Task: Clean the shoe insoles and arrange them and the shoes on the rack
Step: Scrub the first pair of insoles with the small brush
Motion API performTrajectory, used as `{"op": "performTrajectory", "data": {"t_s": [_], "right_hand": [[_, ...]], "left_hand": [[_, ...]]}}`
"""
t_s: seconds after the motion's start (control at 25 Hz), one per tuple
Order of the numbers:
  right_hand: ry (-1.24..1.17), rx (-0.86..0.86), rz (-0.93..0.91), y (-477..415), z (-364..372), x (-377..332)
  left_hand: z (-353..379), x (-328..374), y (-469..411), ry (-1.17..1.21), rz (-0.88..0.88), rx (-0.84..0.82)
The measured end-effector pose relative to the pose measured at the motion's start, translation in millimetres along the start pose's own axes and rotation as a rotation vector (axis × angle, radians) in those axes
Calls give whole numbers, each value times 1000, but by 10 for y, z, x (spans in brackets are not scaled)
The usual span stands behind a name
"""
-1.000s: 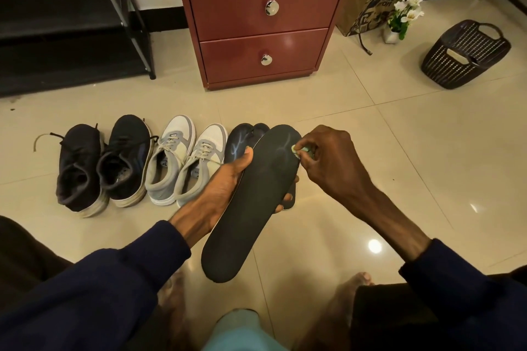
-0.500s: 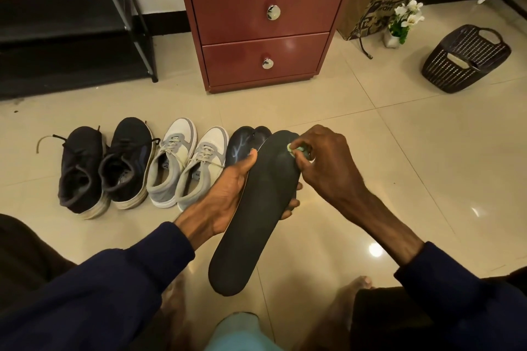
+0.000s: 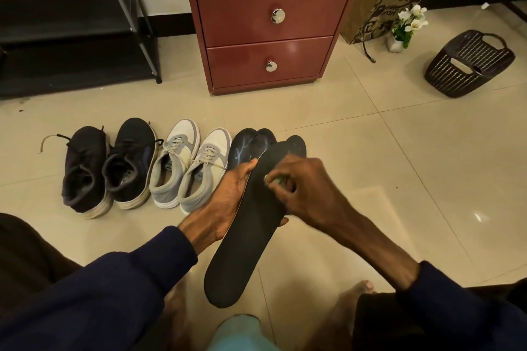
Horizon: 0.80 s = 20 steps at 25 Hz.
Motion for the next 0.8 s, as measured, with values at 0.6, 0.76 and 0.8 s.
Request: {"op": "performTrajectory", "data": {"t_s": [0.6, 0.76, 0.8], "right_hand": [[144, 209, 85, -232, -283, 358], [58, 152, 39, -38, -103, 117], [-3, 33, -1, 59, 9, -30]], "left_hand": [[89, -21, 99, -54, -35, -64], [49, 2, 58, -30, -2, -2], [7, 8, 25, -1, 15, 15]]}}
Point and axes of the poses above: each hand's wrist, its own y-axis away from the middle knuckle, its own z-axis out of the palm, x = y × z, the point moved 6 cm from there along -y, towards the middle knuckle, and after that the axes turned 15 degrees about x, right-handed, at the moved point
